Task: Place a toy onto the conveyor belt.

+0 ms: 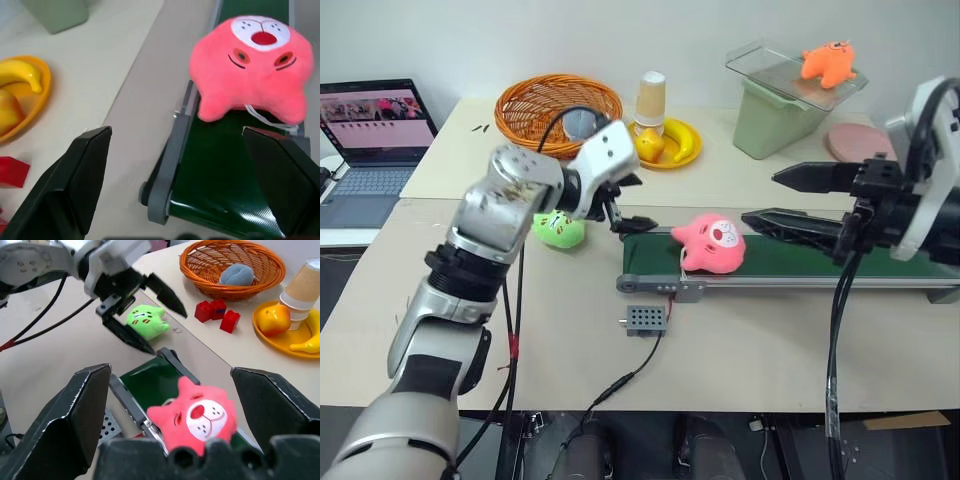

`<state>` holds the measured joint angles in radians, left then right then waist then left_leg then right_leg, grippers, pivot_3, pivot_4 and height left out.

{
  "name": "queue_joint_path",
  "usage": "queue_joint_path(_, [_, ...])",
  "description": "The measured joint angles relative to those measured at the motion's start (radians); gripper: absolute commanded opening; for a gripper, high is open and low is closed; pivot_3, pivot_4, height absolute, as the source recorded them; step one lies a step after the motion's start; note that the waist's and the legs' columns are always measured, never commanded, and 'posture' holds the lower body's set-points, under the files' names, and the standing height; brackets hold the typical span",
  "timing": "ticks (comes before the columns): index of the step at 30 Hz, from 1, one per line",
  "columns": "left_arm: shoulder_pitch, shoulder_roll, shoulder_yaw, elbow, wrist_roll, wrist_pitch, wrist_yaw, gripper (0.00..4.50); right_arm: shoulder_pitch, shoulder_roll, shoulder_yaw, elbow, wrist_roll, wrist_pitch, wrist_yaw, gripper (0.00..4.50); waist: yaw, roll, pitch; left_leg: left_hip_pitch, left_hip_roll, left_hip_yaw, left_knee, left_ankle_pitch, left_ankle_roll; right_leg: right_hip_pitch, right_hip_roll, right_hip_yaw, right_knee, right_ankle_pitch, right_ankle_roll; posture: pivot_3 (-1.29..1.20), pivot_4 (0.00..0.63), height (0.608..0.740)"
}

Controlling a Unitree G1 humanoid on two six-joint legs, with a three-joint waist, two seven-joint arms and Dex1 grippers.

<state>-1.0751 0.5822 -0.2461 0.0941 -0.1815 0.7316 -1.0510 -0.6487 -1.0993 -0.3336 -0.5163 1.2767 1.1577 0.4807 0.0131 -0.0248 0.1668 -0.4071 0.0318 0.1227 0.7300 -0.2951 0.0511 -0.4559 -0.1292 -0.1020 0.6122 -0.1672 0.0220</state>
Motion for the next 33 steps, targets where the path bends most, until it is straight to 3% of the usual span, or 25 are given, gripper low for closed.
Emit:
queue_joint_path(8, [-0.046, 0.091, 0.080, 0.164, 0.067, 0.011, 0.136, 4.46, -0.026, 0.002, 0.045, 0.021, -0.039, -0.016, 0.046, 4.50, -0.001, 0.000, 0.000, 0.001, 0.000, 0.001, 0.000, 0.000, 0.000, 0.000, 0.000, 0.000, 0.000, 0.000, 0.000, 0.00, 0.150, 0.734])
queue_joint_path(19, [0.114, 0.010, 0.158, 0.186, 0.065, 0.166, 0.350, 4.46, -0.087, 0.015, 0.114, 0.057, -0.099, -0.034, 0.111, 4.50, 0.004, 0.000, 0.000, -0.002, -0.001, 0.000, 0.001, 0.000, 0.001, 0.000, 0.000, 0.000, 0.000, 0.001, 0.002, 0.00, 0.150, 0.734])
queue_joint_path(33, [0.214, 0.016, 0.188, 0.246, 0.059, 0.183, 0.398, 4.46, -0.032, -0.020, 0.114, 0.045, -0.107, -0.029, 0.166, 4.50, 0.001, 0.000, 0.000, -0.001, -0.001, 0.001, 0.001, 0.000, 0.000, 0.000, 0.000, 0.000, 0.001, 0.002, 0.002, 0.00, 0.150, 0.734])
